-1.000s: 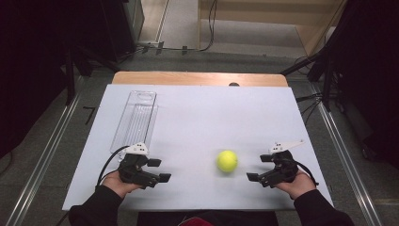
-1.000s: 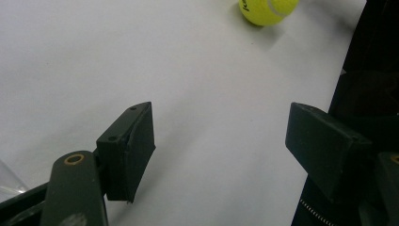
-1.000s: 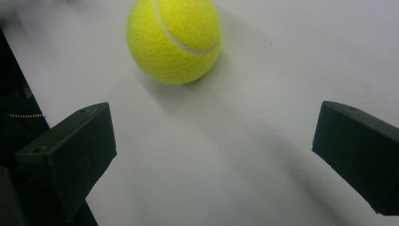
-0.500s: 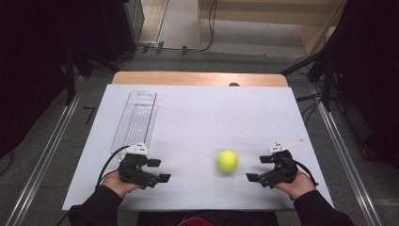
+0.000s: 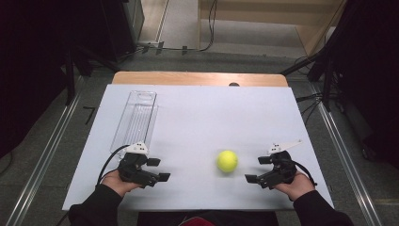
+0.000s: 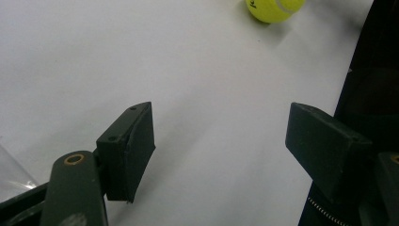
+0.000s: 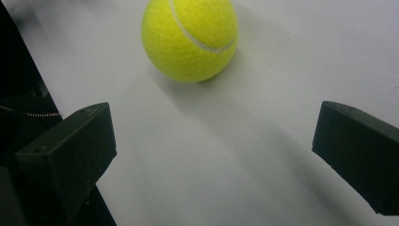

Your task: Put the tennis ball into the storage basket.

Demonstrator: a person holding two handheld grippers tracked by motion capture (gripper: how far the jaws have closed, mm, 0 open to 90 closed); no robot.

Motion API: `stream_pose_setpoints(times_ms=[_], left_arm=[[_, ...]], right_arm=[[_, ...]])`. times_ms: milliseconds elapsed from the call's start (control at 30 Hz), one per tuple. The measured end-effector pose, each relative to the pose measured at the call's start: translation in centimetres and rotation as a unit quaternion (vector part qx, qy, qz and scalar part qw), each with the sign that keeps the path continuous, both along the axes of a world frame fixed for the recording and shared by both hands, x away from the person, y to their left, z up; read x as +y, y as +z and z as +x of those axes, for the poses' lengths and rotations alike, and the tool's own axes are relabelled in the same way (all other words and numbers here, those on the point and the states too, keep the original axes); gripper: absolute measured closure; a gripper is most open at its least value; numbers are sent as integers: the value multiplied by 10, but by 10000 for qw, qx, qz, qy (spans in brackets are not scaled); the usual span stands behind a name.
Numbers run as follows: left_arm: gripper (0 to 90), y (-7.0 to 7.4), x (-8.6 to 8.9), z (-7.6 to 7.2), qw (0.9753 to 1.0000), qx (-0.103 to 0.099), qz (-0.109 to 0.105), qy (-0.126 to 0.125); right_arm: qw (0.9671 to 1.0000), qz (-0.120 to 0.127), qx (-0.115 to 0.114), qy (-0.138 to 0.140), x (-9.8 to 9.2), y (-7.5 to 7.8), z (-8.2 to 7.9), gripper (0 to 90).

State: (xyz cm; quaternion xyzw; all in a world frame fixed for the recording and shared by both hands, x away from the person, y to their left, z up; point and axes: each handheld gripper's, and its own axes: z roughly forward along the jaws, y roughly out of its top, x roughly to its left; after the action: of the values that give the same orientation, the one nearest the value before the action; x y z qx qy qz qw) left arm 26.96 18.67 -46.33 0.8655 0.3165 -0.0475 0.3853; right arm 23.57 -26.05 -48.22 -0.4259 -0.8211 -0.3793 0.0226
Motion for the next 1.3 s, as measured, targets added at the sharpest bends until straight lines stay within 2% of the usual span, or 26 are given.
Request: stream_pose_setpoints(times_ms=[133,867,1300], left_arm=[[250,0,0,0,10000,-3,-1,3],[250,0,0,1,10000,5,-15,14],[250,2,1,0,10000,-23,-46,62]], right_arm=[[10000,34,63,-14,0,0,0,0],[10000,-7,90,-23,-1,-1,2,0],[9999,27,1,-152,-3,4,6,0]])
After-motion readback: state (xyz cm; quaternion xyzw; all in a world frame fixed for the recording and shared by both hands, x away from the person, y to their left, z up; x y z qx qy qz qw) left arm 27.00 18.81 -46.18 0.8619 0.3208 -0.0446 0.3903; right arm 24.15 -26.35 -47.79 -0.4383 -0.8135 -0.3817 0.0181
